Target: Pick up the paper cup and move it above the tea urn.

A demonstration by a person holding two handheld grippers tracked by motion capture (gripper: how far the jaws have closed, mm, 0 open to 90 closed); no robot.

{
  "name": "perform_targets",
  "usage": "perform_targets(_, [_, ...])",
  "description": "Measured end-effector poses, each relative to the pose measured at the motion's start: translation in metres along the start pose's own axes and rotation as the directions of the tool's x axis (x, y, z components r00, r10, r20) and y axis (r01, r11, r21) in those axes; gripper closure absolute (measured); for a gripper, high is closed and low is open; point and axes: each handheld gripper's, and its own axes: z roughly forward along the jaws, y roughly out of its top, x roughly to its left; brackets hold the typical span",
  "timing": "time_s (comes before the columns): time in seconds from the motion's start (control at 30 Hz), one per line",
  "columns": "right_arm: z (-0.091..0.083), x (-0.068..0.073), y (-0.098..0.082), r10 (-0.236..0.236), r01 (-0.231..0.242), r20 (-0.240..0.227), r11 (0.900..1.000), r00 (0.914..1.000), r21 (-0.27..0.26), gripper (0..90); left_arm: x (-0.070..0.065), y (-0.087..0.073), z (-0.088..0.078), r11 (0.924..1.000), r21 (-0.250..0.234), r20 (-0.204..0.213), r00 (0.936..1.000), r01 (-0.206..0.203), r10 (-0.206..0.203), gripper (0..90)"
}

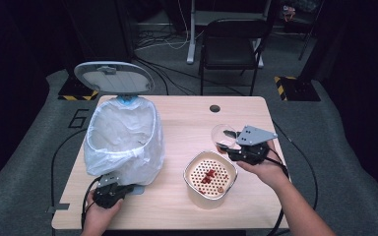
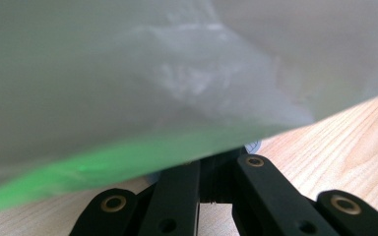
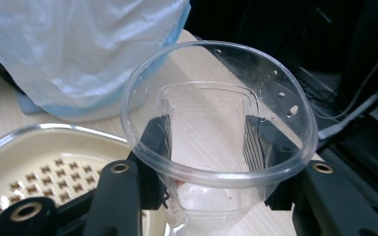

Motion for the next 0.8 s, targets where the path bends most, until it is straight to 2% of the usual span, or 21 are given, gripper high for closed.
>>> perform_targets(0.1, [0.000,-0.002,0.005,0.041,-0.042,-0.020,0.999,0.9990,-0.023,53.5,0.000,0.000,0.000,1.0000,0.000,0.000,1.0000,-0.001,0.001,90.0])
perform_targets(0.3, [0.000,0.001,0.019,0.082,-0.084,-0.040,0.996,0.9958,-0.044,53.5,0.000,0.000,0.000,1.0000,0.001,0.002,1.0000,-0.004,0.004,90.0])
perform_targets(0.37, [0.000,0.003,0.025,0.078,-0.080,-0.046,0.996,0.9959,-0.051,53.5,0.000,0.000,0.000,1.0000,0.001,0.002,1.0000,-0.004,0.004,90.0])
perform_targets(0.43, [0.000,0.005,0.031,0.099,-0.102,-0.059,0.993,0.9933,-0.057,53.5,0.000,0.000,0.000,1.0000,0.001,0.003,1.0000,-0.004,0.004,90.0])
perform_targets(0.5, [0.000,0.007,0.036,0.106,-0.110,-0.065,0.992,0.9922,-0.061,53.5,0.002,0.000,0.000,0.9998,0.002,0.012,0.9997,-0.022,0.022,90.0])
perform_targets(0.57, [0.000,0.008,0.041,0.109,-0.112,-0.059,0.992,0.9923,-0.058,53.6,0.001,0.000,0.000,0.9999,0.004,0.009,0.9998,-0.016,0.016,90.0])
perform_targets(0.6, [0.000,0.009,0.042,0.111,-0.114,-0.057,0.992,0.9922,-0.057,53.5,0.000,0.000,0.000,1.0000,-0.001,0.000,1.0000,0.001,-0.001,90.0])
perform_targets(0.8, [-0.002,0.015,0.050,0.131,-0.136,-0.067,0.989,0.9891,-0.066,53.5,0.000,0.000,0.000,1.0000,0.000,0.000,1.0000,-0.001,0.001,90.0])
